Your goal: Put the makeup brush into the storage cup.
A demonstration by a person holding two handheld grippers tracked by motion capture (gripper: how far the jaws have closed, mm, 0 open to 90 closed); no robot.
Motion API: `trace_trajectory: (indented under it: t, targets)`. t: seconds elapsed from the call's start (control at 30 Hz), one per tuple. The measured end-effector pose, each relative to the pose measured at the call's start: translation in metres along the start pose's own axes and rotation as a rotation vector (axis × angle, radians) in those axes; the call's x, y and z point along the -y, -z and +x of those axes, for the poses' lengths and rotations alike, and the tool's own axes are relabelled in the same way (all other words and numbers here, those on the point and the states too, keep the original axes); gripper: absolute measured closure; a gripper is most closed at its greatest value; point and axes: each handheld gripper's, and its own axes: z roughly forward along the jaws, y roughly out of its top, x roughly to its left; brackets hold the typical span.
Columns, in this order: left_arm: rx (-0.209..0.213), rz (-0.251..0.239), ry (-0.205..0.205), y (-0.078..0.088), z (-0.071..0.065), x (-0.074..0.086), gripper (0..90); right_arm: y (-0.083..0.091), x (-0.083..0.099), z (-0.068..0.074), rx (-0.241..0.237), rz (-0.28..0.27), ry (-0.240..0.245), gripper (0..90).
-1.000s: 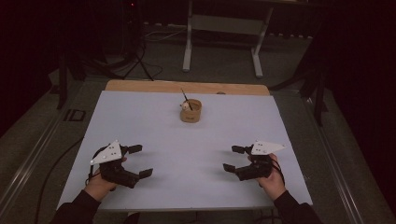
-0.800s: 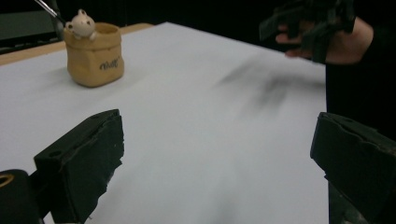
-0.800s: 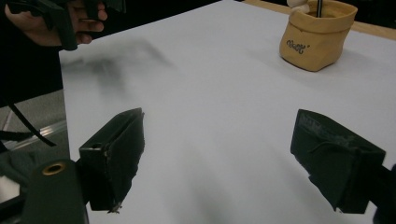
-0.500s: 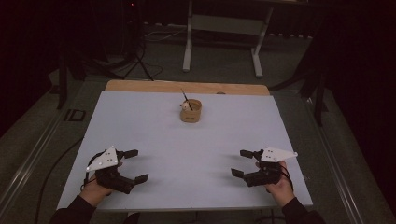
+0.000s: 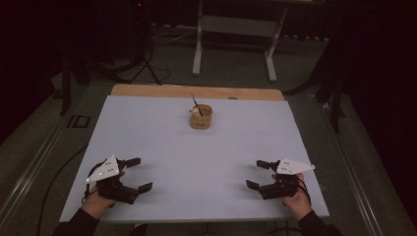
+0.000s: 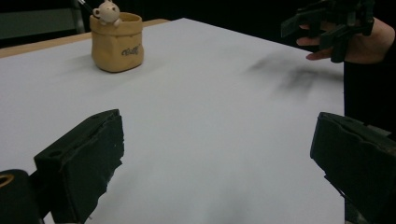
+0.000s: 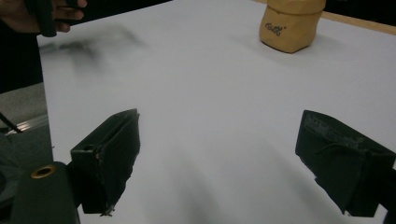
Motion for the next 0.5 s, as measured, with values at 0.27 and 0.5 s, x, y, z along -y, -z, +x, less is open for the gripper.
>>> trace_trajectory:
  t: [0.27,0.5]
  targets:
    - [-0.018,-0.019,0.005,0.0022,0.0014,0.0019,2.9,0.0010,0.0040,-0.0038,0.017,-0.021,-0.005,14.3]
    - [-0.019,-0.006,-0.004,0.0005,0.0003,0.0026,2.9,0.0002,0.0053,-0.0053,0.024,-0.032,0.001,14.5]
